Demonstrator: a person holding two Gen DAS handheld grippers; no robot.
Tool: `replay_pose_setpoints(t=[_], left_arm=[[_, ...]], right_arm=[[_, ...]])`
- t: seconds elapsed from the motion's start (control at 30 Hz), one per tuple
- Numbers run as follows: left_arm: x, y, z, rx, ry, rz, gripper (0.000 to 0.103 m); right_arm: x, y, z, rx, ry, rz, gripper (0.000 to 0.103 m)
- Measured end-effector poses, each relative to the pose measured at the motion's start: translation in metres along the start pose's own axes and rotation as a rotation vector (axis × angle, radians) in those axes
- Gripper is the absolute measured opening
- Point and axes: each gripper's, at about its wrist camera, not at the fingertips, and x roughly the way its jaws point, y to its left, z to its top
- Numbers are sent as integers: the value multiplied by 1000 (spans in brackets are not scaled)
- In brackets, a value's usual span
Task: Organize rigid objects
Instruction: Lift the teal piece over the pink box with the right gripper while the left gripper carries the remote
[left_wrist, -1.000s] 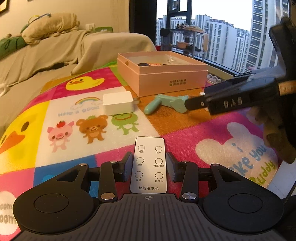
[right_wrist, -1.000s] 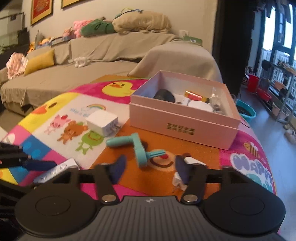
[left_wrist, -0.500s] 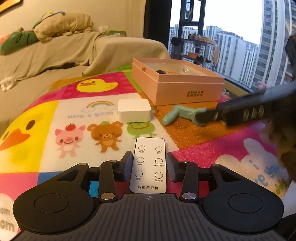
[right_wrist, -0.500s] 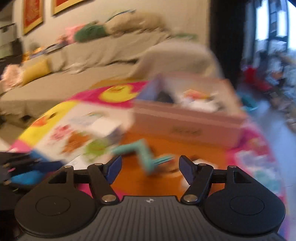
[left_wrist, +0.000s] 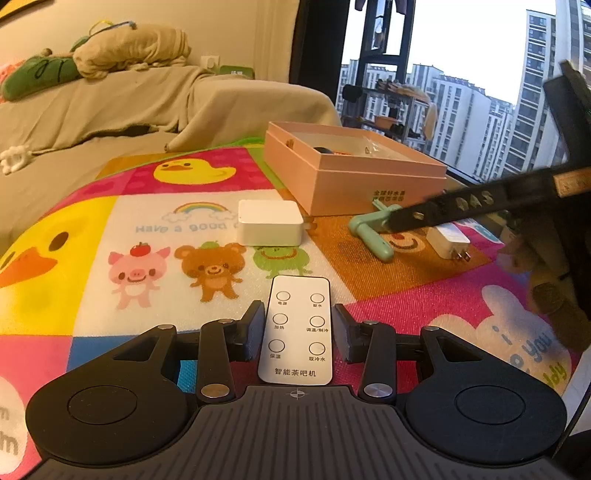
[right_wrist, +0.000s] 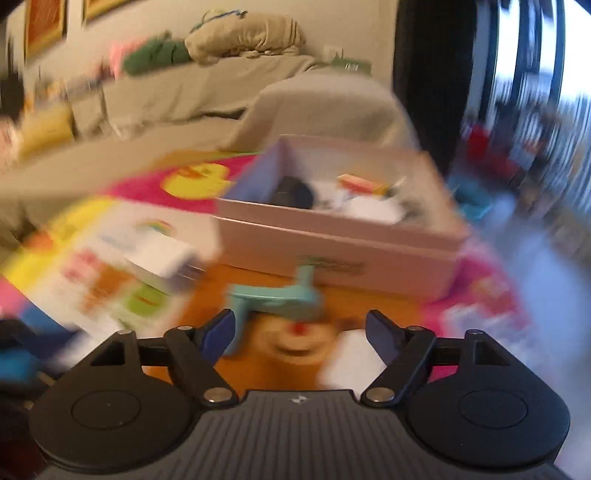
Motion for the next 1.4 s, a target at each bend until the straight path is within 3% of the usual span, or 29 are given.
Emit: replay_pose_setpoints(t=[0.13, 0.27, 0.33, 0.37, 0.43, 0.7, 0.93, 1.07, 1.2, 1.3, 1.4], left_arm=[[0, 0, 0, -2, -2, -2, 44], [0, 0, 0, -3, -1, -2, 44], [0, 0, 0, -2, -2, 0, 44], [0, 0, -1, -2, -3, 1, 44], [0, -3, -1, 12, -4, 13, 44], [-3, -17, -2, 77, 11, 63, 44], [-16, -24, 16, 61, 45, -5, 43], [-25, -41, 52, 160, -2, -18, 43], [-12, -60, 118, 269, -86, -26, 43], [28, -67, 173, 276, -119, -37, 43], [90, -63, 213, 237, -90, -80, 44]], right_arm=[[20, 14, 3, -8, 0, -9, 81], [51, 27, 2, -34, 93, 6, 88], [51, 32, 3, -64, 66, -5, 79], [45, 35, 4, -85, 69, 21, 70], [35, 37, 5, -118, 79, 51, 70], [-40, 24, 6, -190, -81, 82, 70], [-84, -10, 5, -151, -195, 25, 70], [-98, -31, -1, -119, -238, -1, 70], [-103, -47, -8, -71, -256, 12, 70], [-103, -54, -10, -59, -267, 4, 70], [-100, -59, -10, -43, -269, 1, 70]])
